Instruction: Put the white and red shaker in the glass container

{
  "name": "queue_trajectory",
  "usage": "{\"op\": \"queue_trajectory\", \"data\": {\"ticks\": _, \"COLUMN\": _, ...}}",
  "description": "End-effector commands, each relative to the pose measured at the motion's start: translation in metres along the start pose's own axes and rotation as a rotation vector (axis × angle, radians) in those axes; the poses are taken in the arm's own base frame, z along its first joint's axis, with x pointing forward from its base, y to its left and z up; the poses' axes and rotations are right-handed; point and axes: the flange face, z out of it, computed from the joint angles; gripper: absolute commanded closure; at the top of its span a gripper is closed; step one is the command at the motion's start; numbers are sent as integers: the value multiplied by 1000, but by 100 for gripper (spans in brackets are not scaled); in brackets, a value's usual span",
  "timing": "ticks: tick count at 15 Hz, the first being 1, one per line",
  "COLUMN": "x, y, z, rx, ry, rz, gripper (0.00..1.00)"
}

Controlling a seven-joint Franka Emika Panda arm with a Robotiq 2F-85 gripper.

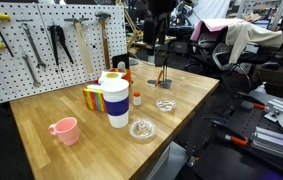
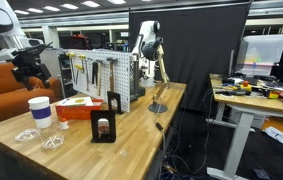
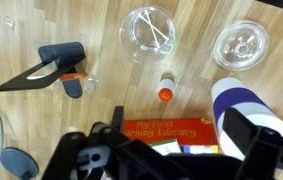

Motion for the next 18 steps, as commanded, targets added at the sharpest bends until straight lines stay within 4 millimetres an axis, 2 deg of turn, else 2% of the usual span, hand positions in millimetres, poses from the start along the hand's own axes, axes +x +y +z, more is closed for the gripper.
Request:
{"op": "queue_trajectory", "data": {"ticks": 1, "x": 37, "y": 4, "z": 37, "rx": -30, "ry": -15, "rz": -12, "gripper": 0}}
{"op": "queue_trajectory", "data": {"ticks": 2, "x": 44, "y": 6, "z": 48, "rx": -44, "ry": -25, "rz": -13, "gripper": 0}}
{"op": "queue_trajectory", "data": {"ticks": 3, "x": 28, "y": 4, "z": 37, "rx": -28, "ry": -27, "rz": -16, "gripper": 0}}
{"op": "queue_trajectory", "data": {"ticks": 5, "x": 40, "y": 5, "z": 53, "rx": -30, "ry": -44, "rz": -15, "gripper": 0}}
{"op": "queue_trajectory", "data": {"ticks": 9, "x": 44, "y": 5, "z": 51, "rx": -28, "ry": -38, "rz": -15, "gripper": 0}}
{"op": "queue_trajectory", "data": {"ticks": 11, "x": 47, "y": 6, "z": 58, "rx": -16, "ry": -30, "rz": 9, "gripper": 0}}
{"op": "queue_trajectory", "data": {"ticks": 15, "x": 56, "y": 16, "z": 90, "rx": 11, "ry": -50, "rz": 63, "gripper": 0}}
{"op": "queue_trajectory", "data": {"ticks": 18, "x": 61, "y": 20, "z": 125, "rx": 61, "ry": -88, "rz": 91, "gripper": 0}}
